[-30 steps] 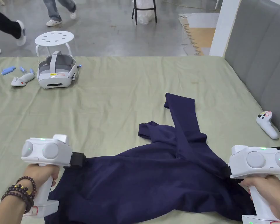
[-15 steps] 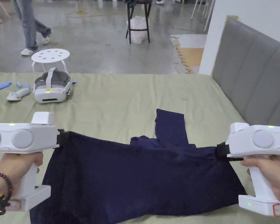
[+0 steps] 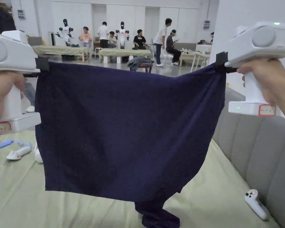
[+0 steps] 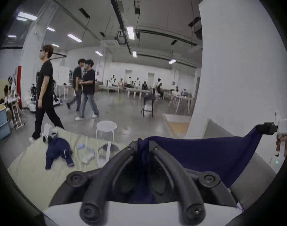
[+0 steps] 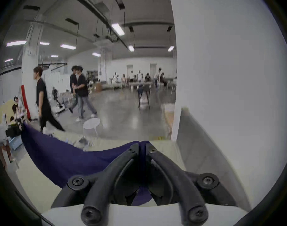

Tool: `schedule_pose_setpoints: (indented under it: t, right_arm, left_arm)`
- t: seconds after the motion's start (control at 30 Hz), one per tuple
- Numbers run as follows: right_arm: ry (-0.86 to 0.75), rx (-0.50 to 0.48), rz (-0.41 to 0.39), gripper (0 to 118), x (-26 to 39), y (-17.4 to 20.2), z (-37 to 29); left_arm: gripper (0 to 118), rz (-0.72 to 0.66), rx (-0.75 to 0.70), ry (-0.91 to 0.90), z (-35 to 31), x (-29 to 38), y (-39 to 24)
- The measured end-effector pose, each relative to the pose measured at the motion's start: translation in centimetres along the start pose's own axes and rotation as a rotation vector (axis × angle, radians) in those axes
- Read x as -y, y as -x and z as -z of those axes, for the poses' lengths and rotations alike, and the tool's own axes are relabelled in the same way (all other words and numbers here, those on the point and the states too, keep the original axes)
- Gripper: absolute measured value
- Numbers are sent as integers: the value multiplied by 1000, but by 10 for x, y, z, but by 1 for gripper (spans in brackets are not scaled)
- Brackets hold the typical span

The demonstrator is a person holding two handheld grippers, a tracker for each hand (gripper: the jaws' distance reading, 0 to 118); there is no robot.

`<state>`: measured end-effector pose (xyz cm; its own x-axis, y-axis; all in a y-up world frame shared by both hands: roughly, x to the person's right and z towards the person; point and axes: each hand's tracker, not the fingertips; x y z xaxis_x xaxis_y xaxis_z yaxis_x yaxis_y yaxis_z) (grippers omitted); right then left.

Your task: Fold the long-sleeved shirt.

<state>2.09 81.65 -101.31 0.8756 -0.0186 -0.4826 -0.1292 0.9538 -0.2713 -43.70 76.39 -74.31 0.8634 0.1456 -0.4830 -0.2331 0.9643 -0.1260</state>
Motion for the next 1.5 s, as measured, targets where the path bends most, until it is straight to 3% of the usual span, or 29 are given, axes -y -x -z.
schedule_pose_setpoints:
  t: [0.17,0.33,0.5,0.67,0.9,1.03,1.17,1.3,1.37,1.5]
  right_arm:
    - [-104,29,45,6,-74,0,-12]
    - [-106,72,32,6,-83,-4,-12]
    - [-18,81,32,6,-19,-13,18]
    - [160,59,97,6,88,-26,74]
    - [356,58,118,6,218,-28,122]
    - [319,35,168,6,244,-31,81]
    - [295,-11,99,6,281,-44,44]
    - [294,-29,110,6,349,-46,-44]
    - [335,-14,114,6,391,-44,-93]
    - [556,15,95,6,478,-41,-138]
  left_arm:
    - [16,-25,-15,-70,-1,-48,-21]
    - [16,-5,-28,-72,6,-56,-42]
    - [16,42,-66,-8,30,-8,-50]
    - [16,66,-104,114,55,85,-44]
    - [16,68,-124,307,70,203,-33]
    - [16,38,-111,325,50,225,-24]
    - [16,26,-83,294,-5,243,-16]
    - [16,81,-80,306,-89,296,-16]
    - [16,68,-83,331,-129,337,-13]
    - [16,121,-118,572,-171,433,-3]
